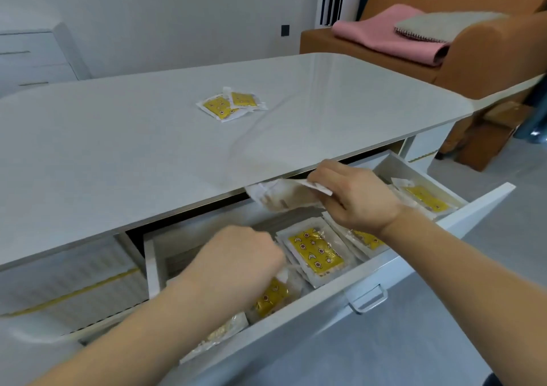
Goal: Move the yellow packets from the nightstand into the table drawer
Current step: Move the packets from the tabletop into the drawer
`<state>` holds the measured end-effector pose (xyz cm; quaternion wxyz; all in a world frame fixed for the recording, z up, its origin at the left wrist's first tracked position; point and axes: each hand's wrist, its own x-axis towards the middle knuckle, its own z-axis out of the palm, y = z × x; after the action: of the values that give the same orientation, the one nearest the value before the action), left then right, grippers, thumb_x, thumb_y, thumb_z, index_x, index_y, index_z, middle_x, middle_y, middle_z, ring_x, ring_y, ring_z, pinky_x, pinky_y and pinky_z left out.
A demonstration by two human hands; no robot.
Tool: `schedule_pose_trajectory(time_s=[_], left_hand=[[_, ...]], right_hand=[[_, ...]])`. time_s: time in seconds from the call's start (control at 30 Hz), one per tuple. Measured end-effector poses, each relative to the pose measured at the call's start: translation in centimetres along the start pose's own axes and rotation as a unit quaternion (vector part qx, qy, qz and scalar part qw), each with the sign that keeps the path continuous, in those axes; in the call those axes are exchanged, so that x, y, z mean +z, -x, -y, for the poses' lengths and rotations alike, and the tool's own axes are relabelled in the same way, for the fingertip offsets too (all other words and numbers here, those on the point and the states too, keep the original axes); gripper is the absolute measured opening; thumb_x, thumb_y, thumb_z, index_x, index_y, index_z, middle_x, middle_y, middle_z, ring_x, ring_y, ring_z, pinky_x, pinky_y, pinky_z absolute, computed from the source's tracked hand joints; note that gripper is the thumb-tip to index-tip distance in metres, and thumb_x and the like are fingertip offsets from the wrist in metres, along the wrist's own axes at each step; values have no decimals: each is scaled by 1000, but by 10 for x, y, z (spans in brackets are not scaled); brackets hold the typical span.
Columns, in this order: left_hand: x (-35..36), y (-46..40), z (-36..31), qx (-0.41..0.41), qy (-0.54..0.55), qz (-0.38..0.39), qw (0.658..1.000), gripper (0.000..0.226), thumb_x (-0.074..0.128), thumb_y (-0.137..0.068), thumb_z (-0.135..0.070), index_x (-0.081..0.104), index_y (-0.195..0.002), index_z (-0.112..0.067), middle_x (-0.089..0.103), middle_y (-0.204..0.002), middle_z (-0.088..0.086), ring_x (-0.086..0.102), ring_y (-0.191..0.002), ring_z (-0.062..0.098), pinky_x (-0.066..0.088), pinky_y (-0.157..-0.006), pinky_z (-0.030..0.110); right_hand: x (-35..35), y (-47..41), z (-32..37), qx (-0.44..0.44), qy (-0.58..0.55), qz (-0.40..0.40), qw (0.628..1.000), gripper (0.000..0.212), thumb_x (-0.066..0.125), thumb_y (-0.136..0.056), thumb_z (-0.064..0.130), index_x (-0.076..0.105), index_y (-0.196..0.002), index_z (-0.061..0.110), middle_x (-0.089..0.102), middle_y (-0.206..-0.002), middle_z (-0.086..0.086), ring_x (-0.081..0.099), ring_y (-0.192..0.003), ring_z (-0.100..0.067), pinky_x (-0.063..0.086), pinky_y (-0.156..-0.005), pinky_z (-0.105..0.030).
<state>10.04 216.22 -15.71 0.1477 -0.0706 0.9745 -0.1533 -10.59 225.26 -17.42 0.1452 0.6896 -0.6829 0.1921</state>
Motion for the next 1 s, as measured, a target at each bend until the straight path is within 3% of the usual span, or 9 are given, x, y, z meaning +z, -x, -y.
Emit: schedule_pose_trajectory(time_s=[0.07,0.13,0.2,0.37,0.47,0.6,0.8,0.9,1.0], left_hand=[[12,-6,-9,30,11,14,999,18,54,-88,-6,64,-96,-18,66,-96,5,65,-87,29,42,-63,32],[23,-11,-5,43,22,4,999,8,57,-88,-20,59,-80,-18,60,-79,1,57,-66,23,46,-59,31],[33,-15,3,52,61,11,997,32,52,-87,-46,56,-72,-18,55,-68,1,50,-57,21,44,-53,32],[48,-16,21,65,181,42,980,67,32,-72,-81,63,-96,-27,68,-89,-4,64,-80,17,57,-70,41],[48,-14,29,57,236,53,969,53,41,-79,-70,64,-95,-25,67,-88,-2,62,-76,15,55,-67,42],[32,-10,38,44,268,-7,962,32,47,-93,-36,55,-70,-15,58,-66,5,50,-54,15,46,-55,37],[3,2,47,10,160,-86,983,28,46,-94,-36,50,-69,-23,57,-71,-4,54,-63,10,49,-60,34],[8,-4,32,3,108,-48,993,22,45,-94,-33,52,-74,-26,58,-79,-6,56,-70,9,52,-64,29],[28,-17,20,14,166,50,985,33,54,-83,-45,57,-70,-15,56,-64,-2,52,-58,15,50,-55,33]], right_hand=[[11,1,3,11,-10,45,999,20,48,-87,18,63,-100,13,61,-93,-2,60,-74,-24,44,-54,-31],[20,1,4,38,-25,80,996,16,49,-93,20,61,-103,16,60,-96,1,60,-82,-22,45,-64,-32],[26,1,5,58,-33,100,993,15,48,-97,23,60,-105,19,54,-95,7,56,-86,-17,43,-70,-30],[29,0,3,83,-49,112,989,12,47,-98,24,58,-99,20,50,-90,11,53,-83,-14,44,-70,-30],[28,0,1,103,-57,118,986,10,48,-98,24,54,-90,22,51,-84,10,52,-78,-14,41,-64,-29],[26,0,-1,129,-72,118,982,16,51,-97,22,50,-81,21,46,-73,13,48,-69,-13,36,-58,-28],[26,-2,-5,178,-97,127,971,17,50,-97,25,53,-82,19,55,-76,4,54,-70,-16,46,-60,-34],[25,-3,-6,201,-106,133,965,17,50,-98,26,55,-83,19,56,-77,4,55,-70,-16,44,-57,-30],[25,-5,-5,215,-113,145,959,15,49,-98,27,57,-87,19,58,-81,2,57,-73,-16,48,-60,-31]])
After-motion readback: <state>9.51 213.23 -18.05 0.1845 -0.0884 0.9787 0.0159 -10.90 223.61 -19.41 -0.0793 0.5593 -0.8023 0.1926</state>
